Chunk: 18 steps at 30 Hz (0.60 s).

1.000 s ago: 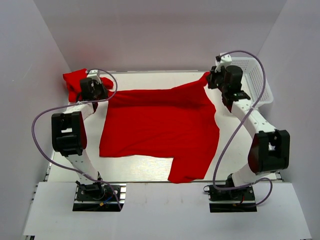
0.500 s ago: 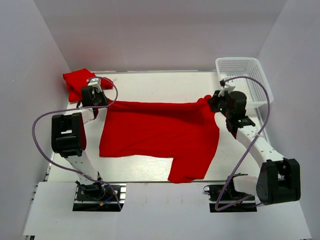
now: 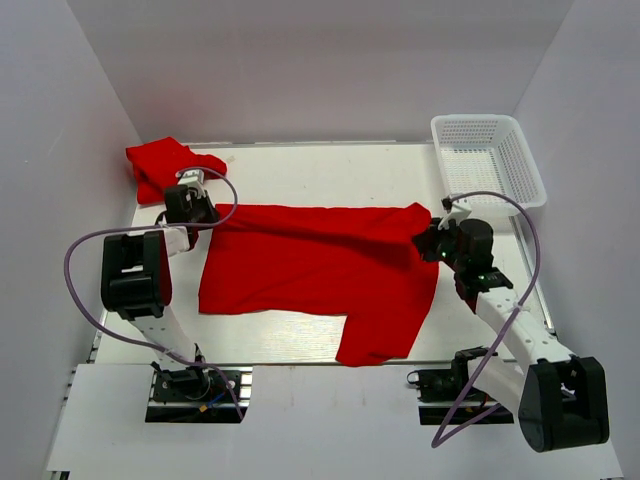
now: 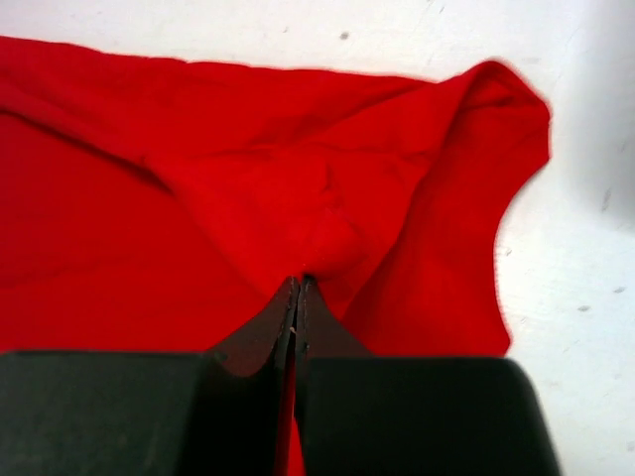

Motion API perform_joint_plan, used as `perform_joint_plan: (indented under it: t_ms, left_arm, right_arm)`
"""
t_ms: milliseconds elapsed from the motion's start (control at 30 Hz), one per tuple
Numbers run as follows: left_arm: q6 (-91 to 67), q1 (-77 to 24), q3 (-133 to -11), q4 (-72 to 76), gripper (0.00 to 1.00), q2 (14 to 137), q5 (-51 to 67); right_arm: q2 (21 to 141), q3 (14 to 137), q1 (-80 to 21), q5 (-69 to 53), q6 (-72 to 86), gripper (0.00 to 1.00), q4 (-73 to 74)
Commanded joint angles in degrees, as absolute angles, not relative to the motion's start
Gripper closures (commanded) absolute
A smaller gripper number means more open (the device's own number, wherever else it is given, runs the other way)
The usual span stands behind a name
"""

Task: Fold and stack the t-shirts
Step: Fold the flattened tshirt in 1/3 of the way

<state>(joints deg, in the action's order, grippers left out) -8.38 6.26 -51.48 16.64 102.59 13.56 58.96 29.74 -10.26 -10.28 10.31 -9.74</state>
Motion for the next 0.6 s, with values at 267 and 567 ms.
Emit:
perform_joint_plan:
  t_ms: [267, 567]
  left_arm:
    - [-8.3, 6.2, -50.1, 16.4, 0.71, 97.4, 11.6]
    - [-6.6, 5.6, -51.3, 11.3, 0.26, 88.8, 8.0]
  right_arm:
    - [56.3, 21.9, -10.8, -15.7, 16.9, 0.89, -7.0]
    - [56.2, 37.1, -10.3, -8.6, 13.7, 0.19, 5.0]
